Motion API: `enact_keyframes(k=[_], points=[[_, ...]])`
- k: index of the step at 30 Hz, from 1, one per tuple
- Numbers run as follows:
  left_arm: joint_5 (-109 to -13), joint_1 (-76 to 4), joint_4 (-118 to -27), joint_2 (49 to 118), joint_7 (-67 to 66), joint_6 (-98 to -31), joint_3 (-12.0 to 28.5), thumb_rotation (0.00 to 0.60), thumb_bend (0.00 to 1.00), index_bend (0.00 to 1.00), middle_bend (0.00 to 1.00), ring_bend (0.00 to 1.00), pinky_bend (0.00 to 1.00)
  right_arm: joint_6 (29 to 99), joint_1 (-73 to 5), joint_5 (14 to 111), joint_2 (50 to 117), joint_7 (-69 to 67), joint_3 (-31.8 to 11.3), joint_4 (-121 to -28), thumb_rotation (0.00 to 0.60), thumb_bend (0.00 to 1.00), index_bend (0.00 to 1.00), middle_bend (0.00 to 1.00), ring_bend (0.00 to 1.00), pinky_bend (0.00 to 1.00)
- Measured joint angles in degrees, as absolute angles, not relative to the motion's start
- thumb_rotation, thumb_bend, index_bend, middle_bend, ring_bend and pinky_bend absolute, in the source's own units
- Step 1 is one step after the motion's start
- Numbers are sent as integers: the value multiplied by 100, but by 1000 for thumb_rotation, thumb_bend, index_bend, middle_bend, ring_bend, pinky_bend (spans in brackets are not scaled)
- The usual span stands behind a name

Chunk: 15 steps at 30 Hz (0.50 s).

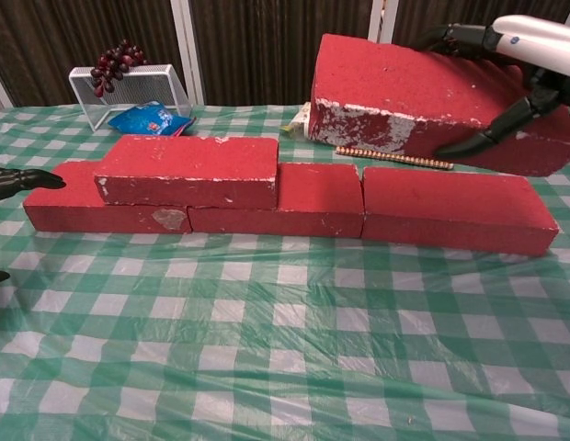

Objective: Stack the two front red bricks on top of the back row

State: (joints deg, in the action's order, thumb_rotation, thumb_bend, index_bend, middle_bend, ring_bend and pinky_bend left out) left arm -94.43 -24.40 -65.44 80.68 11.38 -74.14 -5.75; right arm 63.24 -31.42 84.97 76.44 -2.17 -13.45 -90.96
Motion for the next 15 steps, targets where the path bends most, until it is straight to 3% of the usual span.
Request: enact_keyframes(k=[7,15], points=[[-9373,-2447,-6444,8151,1063,-7303,-500,600,269,0,36,0,64,5379,-3868,8226,7816,-784,-1556,-7850,600,219,586,427,331,475],[-9355,-2439,-6359,8183,1104,-7289,-449,600,268,0,35,0,64,4906,-4300,8218,8276,-1743,-1418,-6774,600,219,572,427,331,476]])
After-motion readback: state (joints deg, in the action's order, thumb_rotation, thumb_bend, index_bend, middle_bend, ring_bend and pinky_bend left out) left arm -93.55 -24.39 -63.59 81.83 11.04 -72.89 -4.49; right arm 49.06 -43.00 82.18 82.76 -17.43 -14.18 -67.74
